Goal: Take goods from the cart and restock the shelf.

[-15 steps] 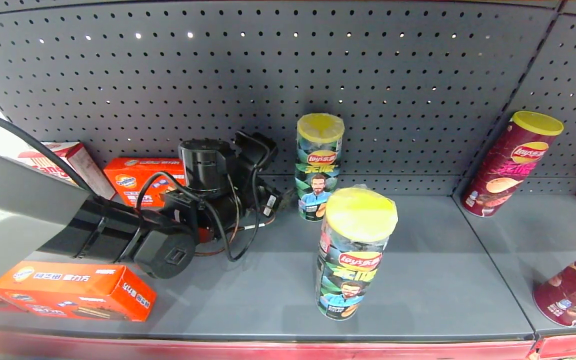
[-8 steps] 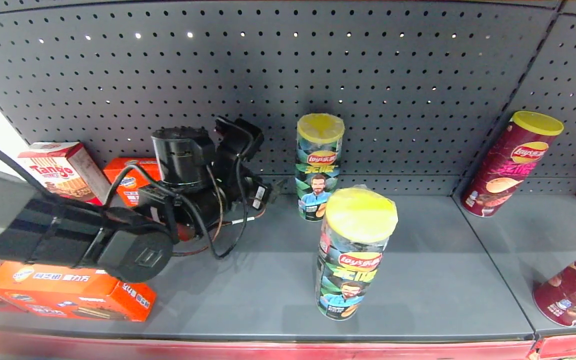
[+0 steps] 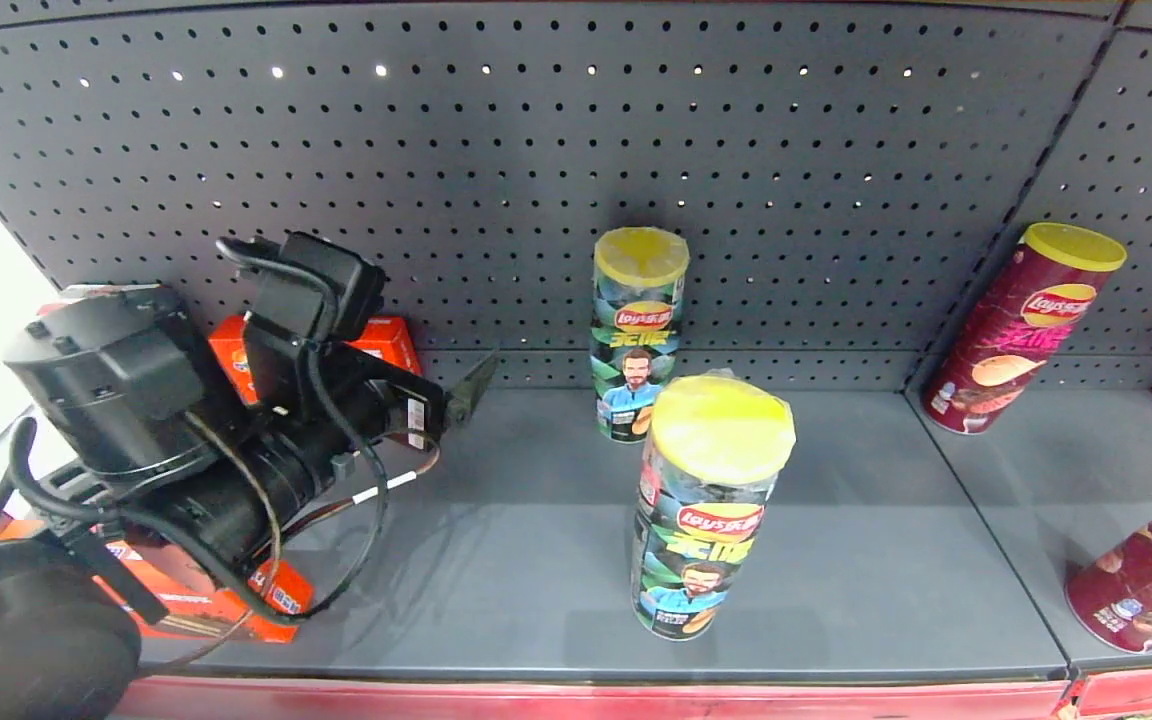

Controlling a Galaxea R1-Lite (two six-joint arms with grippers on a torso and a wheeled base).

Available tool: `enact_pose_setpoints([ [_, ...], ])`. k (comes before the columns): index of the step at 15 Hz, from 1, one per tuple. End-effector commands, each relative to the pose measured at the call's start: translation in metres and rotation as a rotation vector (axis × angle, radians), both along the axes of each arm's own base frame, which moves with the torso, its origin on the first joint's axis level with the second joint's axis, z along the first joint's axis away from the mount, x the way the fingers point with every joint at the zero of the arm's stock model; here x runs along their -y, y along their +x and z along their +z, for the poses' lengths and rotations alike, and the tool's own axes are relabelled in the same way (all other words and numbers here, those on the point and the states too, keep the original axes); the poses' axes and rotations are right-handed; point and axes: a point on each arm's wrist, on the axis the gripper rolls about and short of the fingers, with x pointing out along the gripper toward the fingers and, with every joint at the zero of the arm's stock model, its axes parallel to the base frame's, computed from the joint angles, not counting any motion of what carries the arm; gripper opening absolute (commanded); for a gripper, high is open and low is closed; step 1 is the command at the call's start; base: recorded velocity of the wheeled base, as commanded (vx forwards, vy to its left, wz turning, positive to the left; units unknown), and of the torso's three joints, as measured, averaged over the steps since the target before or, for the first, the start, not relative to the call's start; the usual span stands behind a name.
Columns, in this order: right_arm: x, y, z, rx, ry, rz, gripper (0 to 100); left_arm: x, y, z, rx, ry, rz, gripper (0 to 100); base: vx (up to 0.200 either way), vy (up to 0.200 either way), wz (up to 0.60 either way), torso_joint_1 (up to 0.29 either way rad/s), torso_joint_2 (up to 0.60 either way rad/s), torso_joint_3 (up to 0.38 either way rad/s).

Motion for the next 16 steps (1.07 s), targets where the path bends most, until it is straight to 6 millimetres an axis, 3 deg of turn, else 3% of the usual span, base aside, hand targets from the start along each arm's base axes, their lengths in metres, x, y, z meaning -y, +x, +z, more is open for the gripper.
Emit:
enact_pose_setpoints([
  [1, 0.0, 0.0, 0.0, -0.001, 0.0, 0.003, 100, -0.007, -0.014, 0.009, 0.035, -0.019, -0.008, 100, 0.0, 0.0, 0.0, 0.0, 0.0, 0.0],
  [4, 0.001, 0.0, 0.001, 0.005, 0.017, 0.018, 100, -0.007, -0.015, 0.008, 0.038, -0.02, -0.013, 100, 0.0, 0.0, 0.0, 0.0, 0.0, 0.0],
  [7, 0.001, 0.0, 0.002, 0.018, 0.039, 0.001, 100, -0.017, -0.03, 0.004, 0.021, -0.014, -0.01, 100, 0.0, 0.0, 0.0, 0.0, 0.0, 0.0],
  [8, 0.001, -0.004, 0.06, 0.157, 0.083, -0.035, 100, -0.02, -0.036, 0.002, 0.011, -0.01, -0.01, 100, 0.0, 0.0, 0.0, 0.0, 0.0, 0.0],
  [9, 0.004, 0.02, 0.115, 0.091, 0.177, -0.074, 100, -0.023, -0.041, 0.001, 0.009, -0.011, -0.011, 100, 0.0, 0.0, 0.0, 0.0, 0.0, 0.0],
  [10, 0.004, 0.02, 0.119, 0.088, 0.182, -0.035, 100, -0.023, -0.042, 0.0, 0.008, -0.009, -0.012, 100, 0.0, 0.0, 0.0, 0.0, 0.0, 0.0],
  [13, 0.001, 0.009, 0.106, 0.094, 0.16, 0.16, 100, -0.024, -0.042, -0.002, 0.002, -0.008, -0.006, 100, 0.0, 0.0, 0.0, 0.0, 0.0, 0.0],
  [16, -0.002, 0.006, 0.109, 0.059, 0.177, 0.459, 100, -0.027, -0.039, -0.003, 0.0, -0.005, 0.008, 100, 0.0, 0.0, 0.0, 0.0, 0.0, 0.0],
])
